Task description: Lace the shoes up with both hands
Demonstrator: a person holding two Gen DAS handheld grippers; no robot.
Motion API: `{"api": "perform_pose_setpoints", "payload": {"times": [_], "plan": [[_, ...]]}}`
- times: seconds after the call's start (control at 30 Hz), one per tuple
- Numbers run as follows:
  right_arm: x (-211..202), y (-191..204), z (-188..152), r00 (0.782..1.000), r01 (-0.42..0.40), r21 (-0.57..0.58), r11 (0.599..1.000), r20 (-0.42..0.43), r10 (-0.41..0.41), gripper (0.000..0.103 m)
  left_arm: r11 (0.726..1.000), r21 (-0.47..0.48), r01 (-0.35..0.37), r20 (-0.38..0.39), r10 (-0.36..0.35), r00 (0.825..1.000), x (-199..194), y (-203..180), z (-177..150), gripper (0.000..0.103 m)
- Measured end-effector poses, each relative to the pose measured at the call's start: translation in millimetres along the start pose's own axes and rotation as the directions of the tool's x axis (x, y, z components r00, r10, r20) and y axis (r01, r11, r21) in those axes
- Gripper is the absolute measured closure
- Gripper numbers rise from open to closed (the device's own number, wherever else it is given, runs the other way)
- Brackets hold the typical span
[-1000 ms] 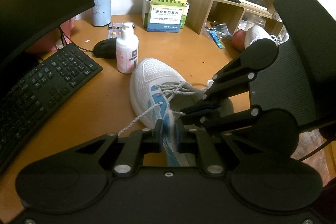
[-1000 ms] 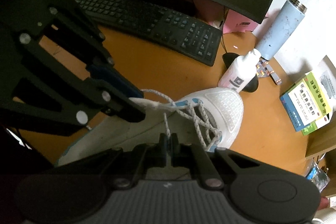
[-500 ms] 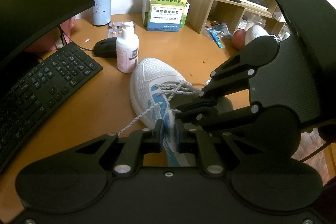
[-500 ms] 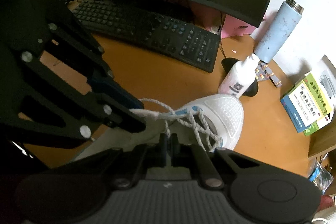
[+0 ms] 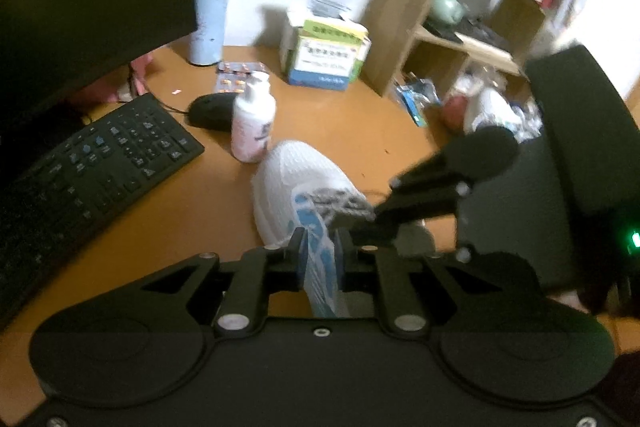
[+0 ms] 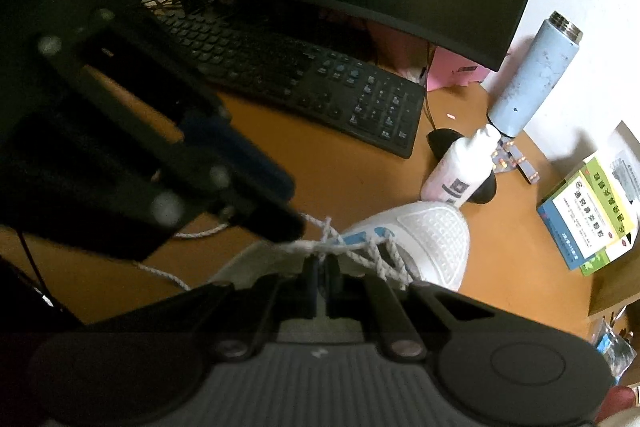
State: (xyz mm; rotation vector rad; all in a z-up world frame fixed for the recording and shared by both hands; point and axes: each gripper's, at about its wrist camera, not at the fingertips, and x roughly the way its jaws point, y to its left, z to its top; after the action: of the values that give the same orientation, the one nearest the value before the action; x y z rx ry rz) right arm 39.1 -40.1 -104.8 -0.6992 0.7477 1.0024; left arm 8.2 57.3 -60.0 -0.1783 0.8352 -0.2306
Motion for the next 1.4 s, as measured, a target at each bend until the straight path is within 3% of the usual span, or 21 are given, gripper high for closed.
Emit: {"api": "perform_pose_setpoints", "payload": {"times": [0.27,0.5,0.7,0.83,0.97,1.07,1.4], "plan": [[0,2,-1,1.000,0.011,0.015,1.000,0.009,-0.011,0.099,0.994,-0.111,0.007,-0.003,-0.008,1.000,20,14,3,0.092],[2,3,-2,1.000,0.020,0.021,1.000,0.012,-0.020,0.099,0.972,-0.227,0.054,-0.014,-0.059,0.998,30,28,4,0.092],[2,3,-3,0.999,0.031,0.027,0.999,0.019,-0.032,0.099,0.963,-0.257,0.079,-0.017,-0.086,0.996,37,31,5,0.092],[0,4,-4,0.999,0.040,0.036,0.999,0.025,-0.041,0.099,0.964,-0.246,0.097,-0.007,-0.102,0.995,36,30,4,0.101],[-3,5,-4,0.998,0.053,0.041,0.998,0.035,-0.055,0.096,0.969,-0.230,0.086,0.013,-0.085,0.996,30,29,4,0.103],[-8,8,-5,0.995,0.091,0.030,0.995,0.039,-0.092,0.078,0.975,-0.214,0.066,0.019,-0.064,0.998,24,29,2,0.103],[-23,13,-26,0.968,0.246,-0.015,0.969,0.054,-0.245,0.077,0.980,-0.179,-0.086,0.073,0.100,0.992,-22,48,-6,0.103]]}}
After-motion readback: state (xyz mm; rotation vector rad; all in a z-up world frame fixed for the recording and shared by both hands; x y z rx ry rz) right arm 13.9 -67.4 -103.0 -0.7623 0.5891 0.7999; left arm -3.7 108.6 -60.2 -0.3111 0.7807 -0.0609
